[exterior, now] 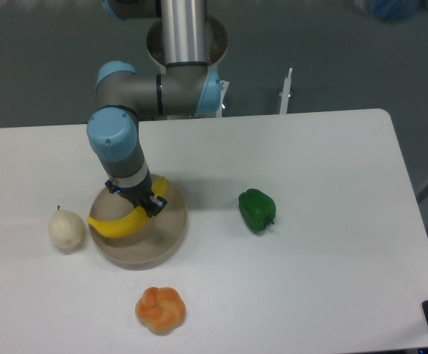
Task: Place bananas on a plate
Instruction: 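Lower the banana onto the beige plate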
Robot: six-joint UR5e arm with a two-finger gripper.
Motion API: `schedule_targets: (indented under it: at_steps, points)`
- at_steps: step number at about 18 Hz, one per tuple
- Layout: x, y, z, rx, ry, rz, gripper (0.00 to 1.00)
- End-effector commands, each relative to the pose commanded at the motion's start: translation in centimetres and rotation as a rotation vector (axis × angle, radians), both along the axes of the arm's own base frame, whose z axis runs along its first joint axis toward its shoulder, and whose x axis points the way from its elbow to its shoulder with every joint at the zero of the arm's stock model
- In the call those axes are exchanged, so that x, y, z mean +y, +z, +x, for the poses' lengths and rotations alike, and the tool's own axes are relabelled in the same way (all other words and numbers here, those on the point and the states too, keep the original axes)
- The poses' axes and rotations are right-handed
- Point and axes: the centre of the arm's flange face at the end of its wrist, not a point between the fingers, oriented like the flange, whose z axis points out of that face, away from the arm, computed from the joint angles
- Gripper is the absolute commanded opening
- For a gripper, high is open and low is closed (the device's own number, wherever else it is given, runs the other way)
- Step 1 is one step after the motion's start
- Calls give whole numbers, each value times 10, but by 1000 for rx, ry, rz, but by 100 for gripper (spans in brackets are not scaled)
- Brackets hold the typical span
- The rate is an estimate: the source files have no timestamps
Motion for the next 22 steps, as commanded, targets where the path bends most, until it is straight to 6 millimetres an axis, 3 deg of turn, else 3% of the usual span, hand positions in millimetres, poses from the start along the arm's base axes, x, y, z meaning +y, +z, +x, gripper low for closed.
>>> schedule_targets:
  at_steps: [22]
  points:
    - [2,-10,-10,30,-7,-29,37]
